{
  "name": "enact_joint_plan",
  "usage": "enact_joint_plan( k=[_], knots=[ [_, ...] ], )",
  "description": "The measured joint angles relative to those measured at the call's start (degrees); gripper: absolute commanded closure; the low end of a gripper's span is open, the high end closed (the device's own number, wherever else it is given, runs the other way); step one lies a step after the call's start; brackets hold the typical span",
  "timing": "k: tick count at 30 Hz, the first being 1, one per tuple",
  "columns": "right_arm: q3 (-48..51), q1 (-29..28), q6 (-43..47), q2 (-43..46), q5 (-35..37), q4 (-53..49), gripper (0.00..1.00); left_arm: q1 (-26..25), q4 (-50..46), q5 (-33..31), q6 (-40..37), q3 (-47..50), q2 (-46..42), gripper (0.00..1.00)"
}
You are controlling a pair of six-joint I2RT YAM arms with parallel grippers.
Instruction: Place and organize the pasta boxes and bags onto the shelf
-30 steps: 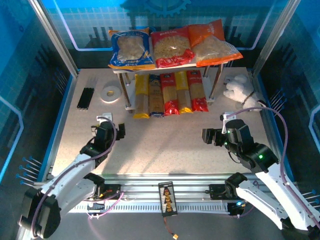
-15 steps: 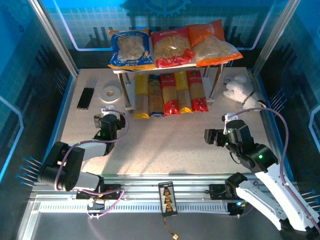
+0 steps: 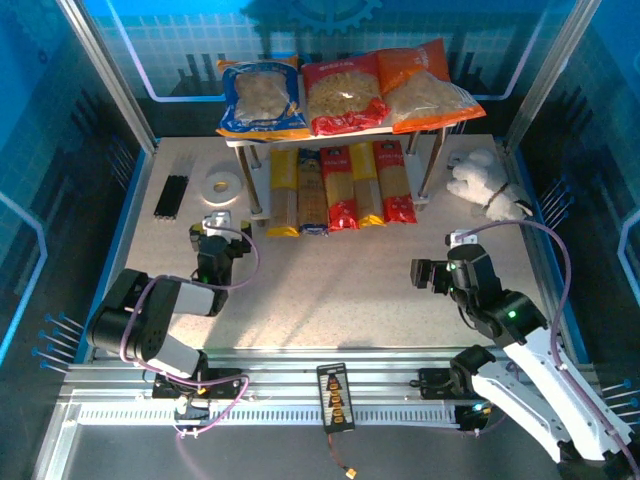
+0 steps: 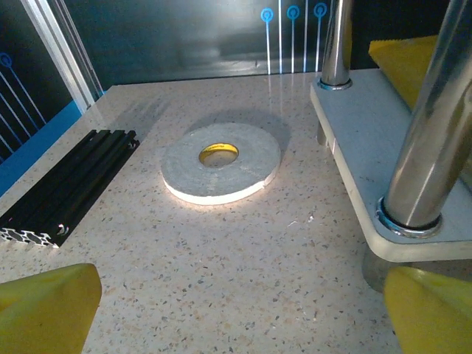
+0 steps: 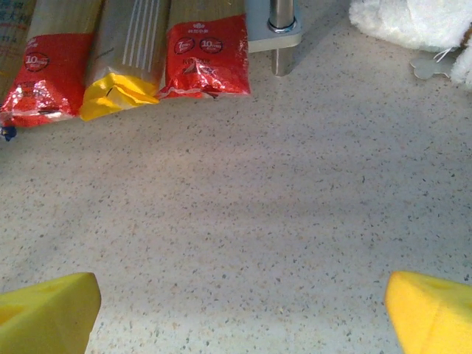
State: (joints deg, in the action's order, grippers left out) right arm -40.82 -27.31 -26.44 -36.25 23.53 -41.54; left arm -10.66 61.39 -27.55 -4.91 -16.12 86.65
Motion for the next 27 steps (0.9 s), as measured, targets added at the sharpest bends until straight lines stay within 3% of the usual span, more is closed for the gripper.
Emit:
enact_joint_plan(
  k=[6, 11, 20, 27],
  knots=[
    [4.09, 1.18, 0.85, -0.5, 3.21, 4.87, 0.0, 0.85, 9.94, 3.02, -0.2, 3.87, 4.35, 0.0],
    [7.91, 3.82, 4.33, -0.5, 7.67, 11.93, 0.0, 1.33, 11.41, 4.76, -0.17, 3.78, 5.97, 0.0],
    [23.76, 13.22, 12.39, -4.24, 12.48, 43.41, 0.0, 1.36, 12.2, 5.46, -0.17, 3.8, 5.97, 0.01],
    [28.55, 18.88, 14.97, -23.74, 11.26, 68.59, 0.0, 1.36, 12.31, 5.6, -0.15, 3.8, 5.97, 0.01]
  ],
)
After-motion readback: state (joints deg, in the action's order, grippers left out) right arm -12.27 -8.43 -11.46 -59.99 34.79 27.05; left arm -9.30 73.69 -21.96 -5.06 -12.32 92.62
